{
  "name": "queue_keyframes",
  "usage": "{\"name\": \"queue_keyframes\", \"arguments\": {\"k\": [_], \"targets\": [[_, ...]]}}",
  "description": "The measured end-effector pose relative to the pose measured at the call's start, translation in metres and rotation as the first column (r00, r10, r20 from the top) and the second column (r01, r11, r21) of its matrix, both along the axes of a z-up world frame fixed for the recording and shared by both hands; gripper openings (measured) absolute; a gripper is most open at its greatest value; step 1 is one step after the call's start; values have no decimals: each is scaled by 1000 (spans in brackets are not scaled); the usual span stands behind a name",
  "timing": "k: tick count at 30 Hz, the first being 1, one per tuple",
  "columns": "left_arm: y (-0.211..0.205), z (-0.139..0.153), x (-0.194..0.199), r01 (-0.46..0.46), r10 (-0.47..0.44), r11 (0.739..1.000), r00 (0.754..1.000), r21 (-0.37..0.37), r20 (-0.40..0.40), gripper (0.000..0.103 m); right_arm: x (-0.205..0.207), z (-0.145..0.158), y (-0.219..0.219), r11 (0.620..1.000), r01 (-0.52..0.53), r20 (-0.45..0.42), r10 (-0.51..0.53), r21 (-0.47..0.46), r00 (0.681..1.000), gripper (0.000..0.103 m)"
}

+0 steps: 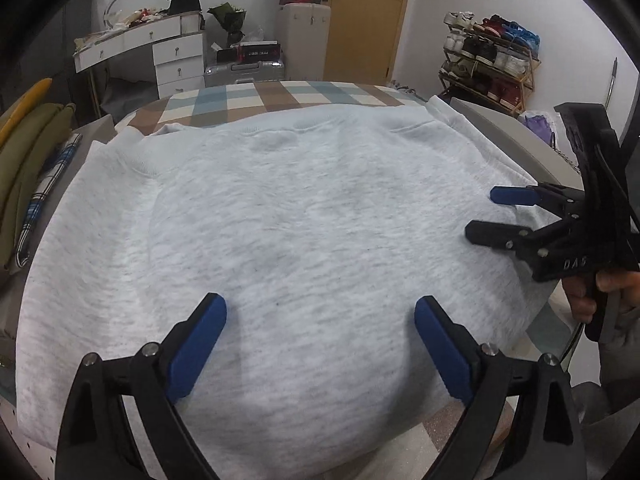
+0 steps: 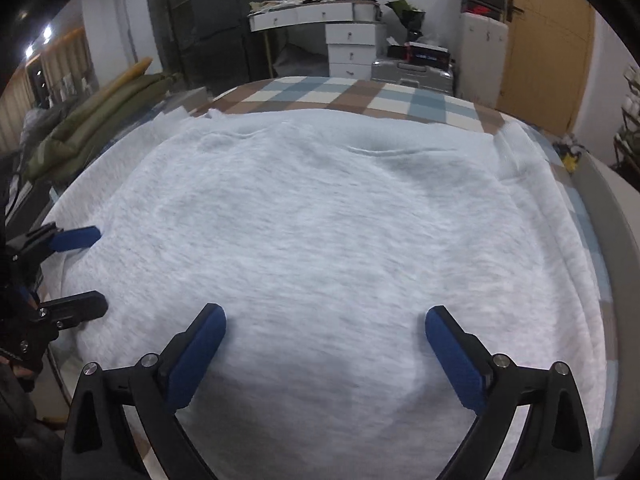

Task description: Fold large clothes

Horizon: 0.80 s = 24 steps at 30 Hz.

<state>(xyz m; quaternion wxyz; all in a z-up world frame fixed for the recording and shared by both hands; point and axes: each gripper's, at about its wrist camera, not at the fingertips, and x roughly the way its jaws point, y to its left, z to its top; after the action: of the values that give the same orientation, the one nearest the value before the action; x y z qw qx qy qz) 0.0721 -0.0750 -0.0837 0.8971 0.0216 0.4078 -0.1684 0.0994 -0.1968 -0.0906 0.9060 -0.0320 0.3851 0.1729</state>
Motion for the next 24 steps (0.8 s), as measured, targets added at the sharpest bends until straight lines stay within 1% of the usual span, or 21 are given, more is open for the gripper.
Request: {"name": "queue_keyframes", "arguments": {"k": [2, 3, 4, 5, 6, 8, 10, 11, 12, 13, 15, 16, 17, 18, 19, 20, 21, 23, 24], "targets": [[3, 0, -2, -17, 17, 1000, 1000, -5, -4, 92, 1, -2, -18, 990, 109, 18, -108, -89, 994, 100], [5, 0, -4, -27, 27, 1000, 1000, -15, -6, 92, 2, -4, -29, 990, 125, 3, -125, -71, 992, 100], [7, 0, -7, -36, 36, 999, 999, -25, -7, 92, 1, -5, -40, 991, 131, -29, -131, -18, 991, 101], [8, 0, -11, -45, 44, 999, 999, -32, -5, 92, 0, -4, -44, 990, 139, -40, -139, -7, 989, 101], [8, 1, -17, -52, 52, 998, 999, -37, 1, 92, -3, -1, -43, 990, 140, -31, -140, -25, 990, 101], [9, 5, -22, -74, 75, 996, 997, -52, 9, 92, -9, 6, -32, 989, 127, -3, -128, -71, 992, 101], [13, 13, -28, -94, 97, 992, 995, -84, 35, 92, -13, 13, -17, 995, 88, 15, -87, -56, 996, 101], [15, 19, -28, -100, 107, 990, 992, -102, 62, 92, -14, 17, -8, 997, 70, 24, -69, -42, 997, 101], [16, 24, -26, -111, 122, 987, 989, -115, 88, 92, -14, 19, 3, 999, 48, 36, -47, -26, 998, 101], [17, 29, -19, -131, 143, 985, 985, -112, 99, 92, -12, 20, 12, 999, 32, 41, -31, -19, 999, 101], [20, 30, 1, -172, 182, 980, 979, -98, 97, 92, -5, 13, 30, 999, 15, 26, -14, -36, 1000, 100], [22, 28, 12, -174, 185, 978, 978, -113, 93, 92, -3, 8, 34, 999, 12, 22, -11, -45, 1000, 100], [23, 22, 23, -172, 181, 978, 981, -117, 67, 92, -1, 4, 34, 999, 15, 13, -14, -52, 1000, 101], [24, 10, 33, -193, 195, 978, 981, -80, 18, 92, 1, 2, 30, 999, 18, 8, -18, -40, 1000, 101], [25, -5, 42, -232, 232, 973, 972, -14, -33, 91, 2, 3, 23, 999, 31, 4, -30, -29, 1000, 101], [28, -16, 46, -245, 245, 969, 968, -1, -52, 91, 2, 3, 15, 998, 53, 4, -53, -33, 999, 101], [31, -17, 42, -247, 246, 969, 969, -28, -30, 92, 2, 4, 7, 996, 83, 7, -83, -43, 997, 101], [31, -16, 39, -244, 243, 970, 970, -19, -28, 91, 6, 1, -15, 986, 155, -14, -157, -64, 988, 101], [32, -13, 39, -250, 249, 968, 968, -23, -36, 90, 8, 0, -25, 984, 174, -36, -175, -47, 984, 101]]}}
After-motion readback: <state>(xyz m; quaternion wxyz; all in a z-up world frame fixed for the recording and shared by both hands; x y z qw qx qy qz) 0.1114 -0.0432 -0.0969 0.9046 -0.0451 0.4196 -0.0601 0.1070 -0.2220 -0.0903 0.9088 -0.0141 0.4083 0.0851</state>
